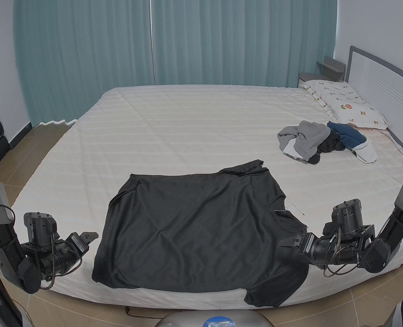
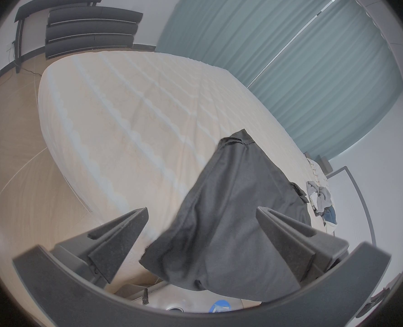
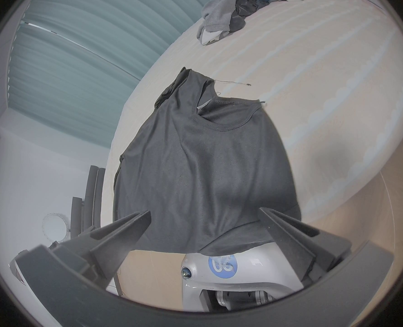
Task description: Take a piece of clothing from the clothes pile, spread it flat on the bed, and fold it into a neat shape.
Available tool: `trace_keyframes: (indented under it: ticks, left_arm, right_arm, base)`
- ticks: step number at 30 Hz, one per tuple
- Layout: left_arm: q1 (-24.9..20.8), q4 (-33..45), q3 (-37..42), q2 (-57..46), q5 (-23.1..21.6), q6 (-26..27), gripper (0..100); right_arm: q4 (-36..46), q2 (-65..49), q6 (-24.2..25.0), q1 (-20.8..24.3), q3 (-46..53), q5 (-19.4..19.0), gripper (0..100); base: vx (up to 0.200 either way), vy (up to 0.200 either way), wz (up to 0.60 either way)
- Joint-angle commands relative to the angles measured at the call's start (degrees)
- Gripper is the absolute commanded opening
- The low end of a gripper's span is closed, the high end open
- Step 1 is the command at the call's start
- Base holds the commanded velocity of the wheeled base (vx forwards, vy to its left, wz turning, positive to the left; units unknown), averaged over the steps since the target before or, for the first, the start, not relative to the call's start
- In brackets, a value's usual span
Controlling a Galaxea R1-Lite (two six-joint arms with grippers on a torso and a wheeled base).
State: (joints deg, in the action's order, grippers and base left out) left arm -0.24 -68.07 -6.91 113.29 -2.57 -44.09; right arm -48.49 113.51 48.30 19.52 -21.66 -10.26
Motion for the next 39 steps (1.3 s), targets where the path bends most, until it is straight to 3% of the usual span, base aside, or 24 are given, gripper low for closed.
trace_keyframes:
  ticks: [1, 6, 14, 17, 32, 39]
  left_arm:
    - [0.2, 0.0, 0.0, 0.2, -0.1, 0.0, 100]
    - [0.1, -0.6, 0.4, 0.0, -0.7, 0.0, 100]
    - [1.7, -4.3, 1.6, 0.5, -5.6, -0.6, 100]
    - [1.7, -4.3, 1.6, 0.5, -5.7, -0.9, 100]
    - [1.7, -4.4, 1.3, 0.4, -5.7, -1.3, 100]
    - [1.7, -4.5, 0.8, 0.5, -5.7, -3.5, 100]
  right_arm:
    - [-0.1, 0.3, 0.0, -0.1, -0.1, 0.0, 100]
    - [0.0, -0.1, 0.0, -0.2, 0.0, -0.4, 100]
    - [0.0, -0.1, 0.0, -0.2, 0.2, -1.2, 100]
    - [0.0, -0.2, 0.0, -0.2, 0.3, -1.2, 100]
    - [0.0, 0.1, 0.0, -0.1, 0.4, -1.2, 100]
    - [0.0, 0.2, 0.0, -0.1, 0.4, -1.2, 100]
  base:
    - [0.000, 0.000, 0.00]
    - [0.000, 0.000, 0.00]
    - [0.075, 0.000, 0.00]
    - [0.200, 0.000, 0.00]
    - [0.000, 0.000, 0.00]
    - [0.000, 0.171, 0.00]
